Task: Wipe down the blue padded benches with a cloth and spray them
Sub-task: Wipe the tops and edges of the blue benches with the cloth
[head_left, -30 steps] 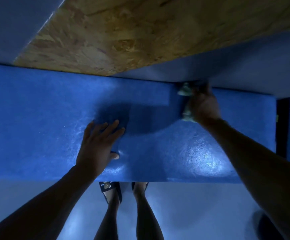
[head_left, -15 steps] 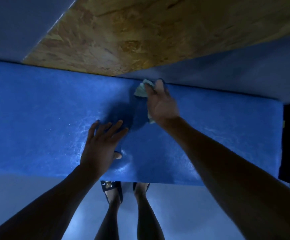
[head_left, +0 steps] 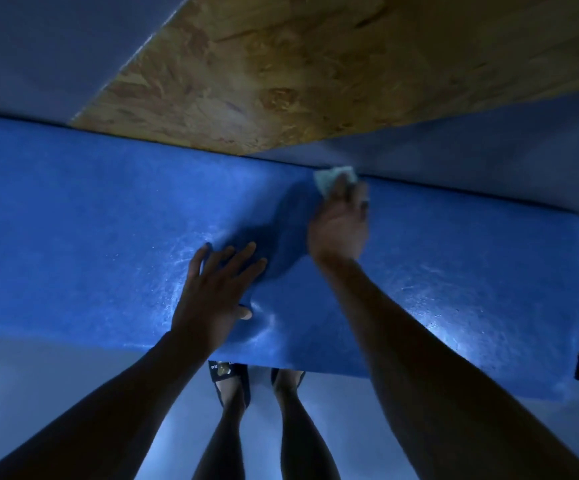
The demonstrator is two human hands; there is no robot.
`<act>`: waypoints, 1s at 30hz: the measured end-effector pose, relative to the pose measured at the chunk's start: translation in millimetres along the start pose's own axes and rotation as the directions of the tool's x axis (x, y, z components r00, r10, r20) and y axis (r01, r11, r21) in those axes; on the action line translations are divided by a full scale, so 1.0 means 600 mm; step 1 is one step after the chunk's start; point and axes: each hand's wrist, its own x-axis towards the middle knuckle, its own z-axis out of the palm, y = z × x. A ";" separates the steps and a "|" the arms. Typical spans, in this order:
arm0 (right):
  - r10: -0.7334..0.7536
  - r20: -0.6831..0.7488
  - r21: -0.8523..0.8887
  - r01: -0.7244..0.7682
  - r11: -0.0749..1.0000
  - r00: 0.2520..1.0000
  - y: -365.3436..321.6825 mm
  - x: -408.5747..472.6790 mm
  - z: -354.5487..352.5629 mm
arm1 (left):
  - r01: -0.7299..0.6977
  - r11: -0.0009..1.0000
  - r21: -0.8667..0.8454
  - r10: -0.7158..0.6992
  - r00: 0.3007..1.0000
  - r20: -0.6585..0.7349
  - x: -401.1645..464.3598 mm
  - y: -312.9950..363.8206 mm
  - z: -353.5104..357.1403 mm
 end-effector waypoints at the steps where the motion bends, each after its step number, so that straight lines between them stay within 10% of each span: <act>1: -0.126 0.020 -0.019 0.126 0.992 0.992 -0.024 -0.008 0.009 | -0.001 1.000 0.004 0.001 1.000 -0.007 -0.001 0.001 0.000; 7: -0.422 0.116 -0.115 0.435 0.893 0.899 0.044 0.024 -0.032 | 0.020 1.000 0.012 -0.019 1.000 -0.022 -0.004 0.007 -0.005; 14: -0.184 -0.012 -0.174 0.179 0.968 0.983 0.204 0.048 -0.102 | -0.003 1.000 -0.025 0.001 0.999 -0.052 -0.011 0.003 0.000; 20: 0.177 -0.072 -0.062 -0.182 0.981 0.982 0.069 0.029 -0.040 | -0.081 0.991 -0.110 0.073 0.995 -0.070 -0.005 -0.031 -0.007; 30: -0.216 0.012 0.034 0.215 0.976 0.976 -0.218 -0.051 0.057 | 0.077 0.997 0.020 -0.075 0.993 -0.095 0.006 -0.226 -0.080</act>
